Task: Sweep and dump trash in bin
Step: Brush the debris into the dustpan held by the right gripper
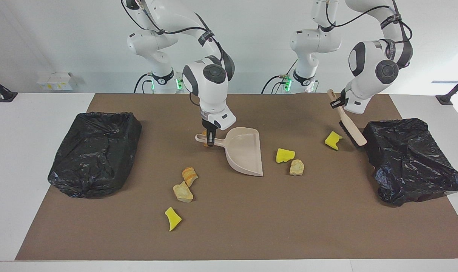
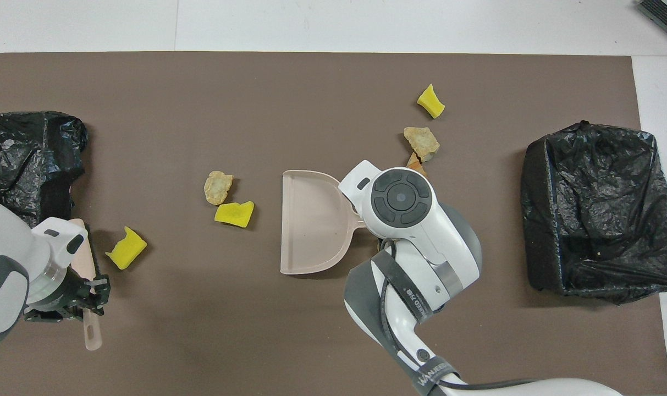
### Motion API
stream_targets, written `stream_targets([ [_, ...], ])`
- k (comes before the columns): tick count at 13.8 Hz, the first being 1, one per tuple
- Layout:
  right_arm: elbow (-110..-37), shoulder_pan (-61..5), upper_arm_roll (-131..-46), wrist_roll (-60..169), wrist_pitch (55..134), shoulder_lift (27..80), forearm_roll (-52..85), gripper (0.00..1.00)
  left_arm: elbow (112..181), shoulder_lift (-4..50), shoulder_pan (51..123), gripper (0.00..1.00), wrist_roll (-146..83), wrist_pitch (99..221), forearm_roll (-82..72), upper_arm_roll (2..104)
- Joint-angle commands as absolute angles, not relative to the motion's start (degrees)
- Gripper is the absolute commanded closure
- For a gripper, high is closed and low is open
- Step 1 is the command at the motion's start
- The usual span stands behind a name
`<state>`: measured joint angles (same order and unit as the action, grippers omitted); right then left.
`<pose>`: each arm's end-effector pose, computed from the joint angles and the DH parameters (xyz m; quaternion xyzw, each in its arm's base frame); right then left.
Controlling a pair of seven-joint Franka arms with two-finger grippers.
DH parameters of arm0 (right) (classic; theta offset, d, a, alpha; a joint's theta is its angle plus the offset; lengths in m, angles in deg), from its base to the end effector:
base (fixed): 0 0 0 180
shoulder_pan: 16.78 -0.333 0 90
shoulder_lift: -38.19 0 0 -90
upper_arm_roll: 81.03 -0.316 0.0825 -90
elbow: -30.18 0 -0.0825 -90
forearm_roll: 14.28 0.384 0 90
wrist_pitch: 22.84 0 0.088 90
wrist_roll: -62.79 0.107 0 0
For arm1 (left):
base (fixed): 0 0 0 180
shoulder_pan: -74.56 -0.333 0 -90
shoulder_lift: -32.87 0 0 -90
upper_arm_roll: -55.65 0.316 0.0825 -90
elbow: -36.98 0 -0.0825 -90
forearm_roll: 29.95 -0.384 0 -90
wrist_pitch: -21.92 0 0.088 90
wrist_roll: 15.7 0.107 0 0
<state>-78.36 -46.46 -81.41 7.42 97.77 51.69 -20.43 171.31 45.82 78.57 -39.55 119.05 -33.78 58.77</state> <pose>0.5295 0.3004 0.3783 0.7148 0.6978 -0.0220 0.0412 0.4169 0.0001 0.3962 -0.9603 -0.1818 0.1996 0.0701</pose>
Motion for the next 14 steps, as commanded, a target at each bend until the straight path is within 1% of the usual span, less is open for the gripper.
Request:
stream_targets([
  [1, -78.8, -46.4, -81.7, 7.2, 97.9, 51.8, -21.7, 1.00, 175.0, 48.6, 79.1, 1.00, -39.3, 122.8, -34.7, 58.1],
  [3, -78.8, -46.4, -81.7, 7.2, 97.9, 51.8, -21.7, 1.00, 175.2, 46.5, 83.1, 1.00, -39.5, 126.5, -34.6, 58.0],
  [6, -78.8, -46.4, -81.7, 7.2, 97.9, 51.8, -21.7, 1.00, 174.8, 43.0, 85.3, 1.00, -39.3, 134.2, -34.1, 58.0],
  [9, -78.8, -46.4, -81.7, 7.2, 97.9, 51.8, -21.7, 1.00, 171.4, 37.5, 87.7, 1.00, -39.3, 139.4, -33.9, 57.8],
  [11, -78.8, -46.4, -81.7, 7.2, 98.0, 51.8, -21.7, 1.00, 168.0, 34.6, 89.6, 1.00, -39.3, 140.0, -32.6, 57.8],
  [14, -78.8, -46.4, -81.7, 7.2, 98.0, 51.8, -21.7, 1.00, 165.8, 33.0, 92.0, 1.00, -36.5, 142.2, -32.3, 57.7],
])
